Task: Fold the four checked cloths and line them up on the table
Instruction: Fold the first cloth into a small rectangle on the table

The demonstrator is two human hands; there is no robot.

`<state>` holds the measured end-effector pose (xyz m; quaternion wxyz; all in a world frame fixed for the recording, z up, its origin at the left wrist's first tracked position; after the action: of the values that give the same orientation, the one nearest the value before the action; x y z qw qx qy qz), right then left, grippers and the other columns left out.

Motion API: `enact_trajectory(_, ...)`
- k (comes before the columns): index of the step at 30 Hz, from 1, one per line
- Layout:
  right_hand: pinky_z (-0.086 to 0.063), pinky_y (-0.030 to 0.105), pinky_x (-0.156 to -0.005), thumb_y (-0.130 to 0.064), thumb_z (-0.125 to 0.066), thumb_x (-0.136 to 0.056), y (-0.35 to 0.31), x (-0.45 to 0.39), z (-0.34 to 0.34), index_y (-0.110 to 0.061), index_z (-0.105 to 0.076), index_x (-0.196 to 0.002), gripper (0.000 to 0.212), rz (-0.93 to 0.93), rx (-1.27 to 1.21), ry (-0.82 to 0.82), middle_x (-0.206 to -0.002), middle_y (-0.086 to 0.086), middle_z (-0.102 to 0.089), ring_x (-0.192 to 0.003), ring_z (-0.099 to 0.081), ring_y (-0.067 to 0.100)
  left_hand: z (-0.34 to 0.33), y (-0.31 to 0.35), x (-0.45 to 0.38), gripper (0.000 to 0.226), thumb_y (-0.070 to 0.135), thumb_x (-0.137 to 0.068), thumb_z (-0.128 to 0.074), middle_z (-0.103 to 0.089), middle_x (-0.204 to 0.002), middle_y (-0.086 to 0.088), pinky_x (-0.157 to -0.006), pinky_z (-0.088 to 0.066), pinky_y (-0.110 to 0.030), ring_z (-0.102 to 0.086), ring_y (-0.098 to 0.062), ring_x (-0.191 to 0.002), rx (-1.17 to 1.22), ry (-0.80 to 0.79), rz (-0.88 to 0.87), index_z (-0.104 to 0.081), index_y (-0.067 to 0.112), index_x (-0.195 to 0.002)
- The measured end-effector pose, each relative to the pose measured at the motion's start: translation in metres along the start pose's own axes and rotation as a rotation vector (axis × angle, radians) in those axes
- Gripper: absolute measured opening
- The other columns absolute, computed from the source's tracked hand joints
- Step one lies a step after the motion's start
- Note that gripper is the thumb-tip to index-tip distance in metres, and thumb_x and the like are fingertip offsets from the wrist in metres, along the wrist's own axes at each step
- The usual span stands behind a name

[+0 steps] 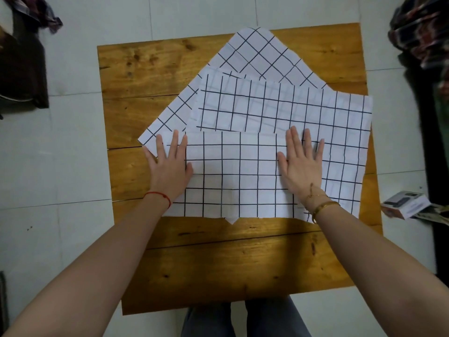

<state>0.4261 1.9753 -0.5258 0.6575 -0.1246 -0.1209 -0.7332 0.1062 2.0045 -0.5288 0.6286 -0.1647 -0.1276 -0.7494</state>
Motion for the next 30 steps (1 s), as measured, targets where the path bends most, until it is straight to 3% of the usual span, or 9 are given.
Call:
enact_trajectory(5, 0.011, 0.054, -0.118, -0.051, -0.002, -0.099, 0.014, 0.002, -0.003, -0.019, 0.004, -0.155, 0.065, -0.049, -0.036, -0.027, -0.163, -0.005, 0.007, -0.149, 0.014, 0.022, 0.002, 0.001, -0.001, 0.068, 0.041, -0.097, -0.038, 0.0, -0.163, -0.002, -0.112, -0.003, -0.069, 0.002, -0.04, -0.148, 0.025, -0.022, 0.016, -0.009, 0.021, -0.155)
enact_trajectory(8, 0.013, 0.052, -0.118, -0.053, -0.003, -0.098, 0.011, 0.001, -0.002, -0.017, 0.002, -0.155, 0.068, -0.051, -0.071, -0.033, -0.163, -0.003, 0.007, -0.149, 0.014, 0.022, 0.006, 0.002, 0.001, 0.069, 0.035, -0.096, -0.045, -0.003, -0.163, -0.006, -0.115, -0.011, -0.064, -0.003, -0.037, -0.148, 0.123, -0.002, 0.025, -0.012, 0.02, -0.154)
enact_trajectory(12, 0.008, 0.053, -0.119, -0.049, -0.023, -0.099, -0.008, 0.004, 0.013, -0.012, -0.003, -0.155, 0.07, 0.02, -0.085, 0.055, -0.163, 0.004, 0.002, -0.15, 0.008, 0.027, 0.032, -0.007, 0.016, 0.06, 0.024, -0.089, -0.059, -0.033, -0.147, -0.013, -0.105, -0.035, -0.045, -0.033, -0.03, -0.132, 0.393, 0.22, 0.183, -0.035, 0.013, -0.142)
enact_trajectory(14, 0.003, 0.053, -0.12, -0.044, -0.033, -0.099, -0.03, 0.01, 0.021, -0.011, -0.008, -0.155, 0.069, 0.131, -0.081, 0.08, -0.163, 0.006, -0.003, -0.15, 0.003, 0.029, 0.032, -0.016, 0.029, 0.051, 0.024, -0.087, -0.061, -0.045, -0.132, -0.012, -0.097, -0.038, -0.04, -0.041, -0.028, -0.12, 0.502, 0.266, 0.343, -0.044, 0.011, -0.133)
enact_trajectory(17, -0.008, 0.053, -0.12, -0.039, -0.045, -0.098, -0.067, 0.022, 0.024, -0.01, -0.022, -0.152, 0.066, 0.311, -0.082, 0.067, -0.16, 0.008, -0.018, -0.149, -0.008, 0.031, 0.016, -0.03, 0.045, 0.043, 0.027, -0.086, -0.062, -0.053, -0.12, -0.011, -0.094, -0.043, -0.044, -0.046, -0.029, -0.113, 0.65, 0.212, 0.574, -0.049, 0.009, -0.122)
enact_trajectory(20, -0.017, 0.052, -0.119, -0.038, -0.054, -0.095, -0.097, 0.033, 0.014, -0.008, -0.032, -0.149, 0.065, 0.421, -0.105, 0.001, -0.155, 0.008, -0.032, -0.147, -0.019, 0.031, 0.006, -0.037, 0.054, 0.045, 0.03, -0.085, -0.063, -0.055, -0.121, -0.014, -0.093, -0.042, -0.046, -0.046, -0.033, -0.116, 0.645, 0.157, 0.686, -0.051, 0.007, -0.121)
enact_trajectory(25, -0.009, 0.047, -0.122, -0.039, -0.051, -0.097, -0.116, 0.038, 0.0, -0.011, -0.021, -0.153, 0.07, 0.414, -0.105, -0.083, -0.159, 0.006, -0.023, -0.149, -0.013, 0.029, -0.002, -0.047, 0.062, 0.049, 0.037, -0.084, -0.064, -0.056, -0.123, -0.015, -0.096, -0.043, -0.049, -0.047, -0.035, -0.119, 0.693, 0.082, 0.825, -0.052, 0.007, -0.12)
enact_trajectory(28, -0.01, 0.047, -0.122, -0.037, -0.052, -0.096, -0.117, 0.038, -0.001, -0.011, -0.02, -0.153, 0.071, 0.407, -0.102, -0.088, -0.16, 0.006, -0.021, -0.148, -0.013, 0.03, -0.009, -0.053, 0.063, 0.046, 0.045, -0.082, -0.062, -0.064, -0.106, -0.014, -0.092, -0.048, -0.048, -0.056, -0.033, -0.104, 0.763, 0.055, 0.862, -0.059, 0.005, -0.104)
enact_trajectory(30, -0.011, 0.047, -0.121, -0.036, -0.053, -0.096, -0.118, 0.038, 0.0, -0.011, -0.02, -0.153, 0.071, 0.407, -0.106, -0.083, -0.16, 0.007, -0.021, -0.148, -0.013, 0.03, -0.009, -0.05, 0.065, 0.033, 0.042, -0.085, -0.061, -0.061, -0.086, -0.008, -0.083, -0.047, -0.036, -0.054, -0.026, -0.088, 0.822, 0.033, 0.865, -0.056, 0.009, -0.084)
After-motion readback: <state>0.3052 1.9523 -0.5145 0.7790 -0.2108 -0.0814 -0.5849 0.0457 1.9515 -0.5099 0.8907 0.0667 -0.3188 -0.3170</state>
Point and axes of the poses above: each hand's wrist, its own x-axis away from the middle knuckle, its own z-axis out of the back of the hand, y = z × x, the point moved 9 cm from there along -x, towards the middle knuckle
